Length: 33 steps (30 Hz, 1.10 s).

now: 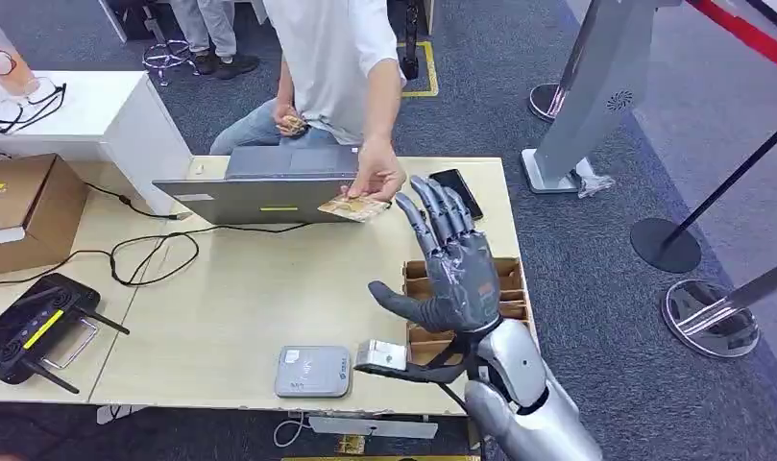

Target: Pass the card to the sensor for recognition and then transmit it.

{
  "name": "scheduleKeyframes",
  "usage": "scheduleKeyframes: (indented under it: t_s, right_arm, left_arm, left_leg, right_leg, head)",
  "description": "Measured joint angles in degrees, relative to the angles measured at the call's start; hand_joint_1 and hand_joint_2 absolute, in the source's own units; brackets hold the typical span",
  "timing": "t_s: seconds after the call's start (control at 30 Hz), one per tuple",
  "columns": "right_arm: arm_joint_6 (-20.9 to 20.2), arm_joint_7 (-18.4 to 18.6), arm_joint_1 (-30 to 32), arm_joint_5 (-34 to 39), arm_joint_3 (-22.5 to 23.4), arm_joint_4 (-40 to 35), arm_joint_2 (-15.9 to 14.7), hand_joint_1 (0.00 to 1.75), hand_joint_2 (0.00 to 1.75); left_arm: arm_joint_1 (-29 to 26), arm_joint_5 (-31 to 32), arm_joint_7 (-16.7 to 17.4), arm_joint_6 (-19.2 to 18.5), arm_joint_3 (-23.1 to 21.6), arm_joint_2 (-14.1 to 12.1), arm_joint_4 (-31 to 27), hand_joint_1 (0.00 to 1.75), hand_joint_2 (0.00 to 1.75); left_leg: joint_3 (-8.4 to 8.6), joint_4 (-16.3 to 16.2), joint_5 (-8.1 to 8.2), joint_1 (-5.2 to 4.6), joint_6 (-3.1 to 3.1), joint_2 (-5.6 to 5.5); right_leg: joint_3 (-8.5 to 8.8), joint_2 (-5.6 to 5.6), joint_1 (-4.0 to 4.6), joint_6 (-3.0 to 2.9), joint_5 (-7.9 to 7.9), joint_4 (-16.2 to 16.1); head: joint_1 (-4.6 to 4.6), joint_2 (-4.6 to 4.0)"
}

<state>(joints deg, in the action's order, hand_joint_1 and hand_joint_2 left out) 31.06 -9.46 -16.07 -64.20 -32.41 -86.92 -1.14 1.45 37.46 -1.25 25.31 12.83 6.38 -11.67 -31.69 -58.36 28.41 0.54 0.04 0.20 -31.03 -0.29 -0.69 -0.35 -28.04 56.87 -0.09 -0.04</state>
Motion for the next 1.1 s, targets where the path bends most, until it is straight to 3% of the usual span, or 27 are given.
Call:
scheduleKeyframes:
  t_s: [0.27, 0.93, 0.97, 1.03, 1.07, 1.1]
  right_arm:
    - [0.28, 4.94, -4.55, -11.49, -1.14, 5.66, 1.20, 0.00, 1.75]
    - [0.30, 6.16, -8.87, -13.22, -2.69, 12.92, 3.48, 0.00, 1.75]
    - [0.31, 6.16, -8.90, -13.22, -2.71, 13.07, 3.48, 0.09, 1.75]
    - [0.30, 6.18, -8.97, -13.22, -2.75, 13.35, 3.50, 1.55, 1.75]
    - [0.30, 6.16, -9.06, -13.19, -2.78, 13.57, 3.58, 1.73, 1.75]
    - [0.30, 6.16, -9.19, -13.11, -2.80, 13.79, 3.65, 1.75, 1.75]
  left_arm:
    - [0.13, 0.07, 0.07, 0.00, 0.00, 0.13, 0.00, 0.00, 0.00]
    - [0.13, -0.37, 0.07, -0.07, 0.00, 0.24, 0.00, 0.00, 0.00]
    - [0.13, -0.37, 0.07, -0.07, 0.00, 0.24, 0.00, 0.00, 0.00]
    - [0.13, -0.39, 0.07, -0.09, 0.00, 0.24, 0.00, 0.00, 0.00]
    - [0.13, -0.39, 0.07, -0.11, 0.00, 0.24, 0.00, 0.00, 0.00]
    - [0.14, -0.44, 0.04, -0.15, 0.00, 0.24, 0.00, 0.00, 0.00]
  left_leg:
    - [0.00, 0.00, -0.02, 0.00, -0.02, 0.00]
    - [-0.03, 0.00, -0.02, 0.00, -0.03, -0.01]
    - [-0.03, 0.00, -0.02, 0.00, -0.03, -0.01]
    - [-0.04, 0.00, -0.02, 0.00, -0.02, -0.01]
    - [-0.04, 0.00, -0.02, 0.00, -0.02, -0.01]
    - [-0.04, 0.00, -0.02, 0.00, -0.02, -0.01]
  right_leg:
    - [0.00, 0.00, 0.00, 0.00, 0.00, 0.03]
    - [-0.03, -0.01, 0.00, 0.00, 0.00, 0.04]
    - [-0.03, -0.01, 0.00, 0.00, 0.00, 0.04]
    - [-0.03, -0.01, 0.00, 0.00, 0.00, 0.03]
    - [-0.03, -0.01, 0.00, 0.00, 0.00, 0.03]
    - [-0.04, -0.01, 0.00, 0.00, 0.00, 0.03]
  head:
    - [0.00, 0.00]
    - [0.00, 0.00]
    - [0.00, 0.00]
    - [0.00, 0.00]
    - [0.00, 0.00]
    - [0.00, 0.00]
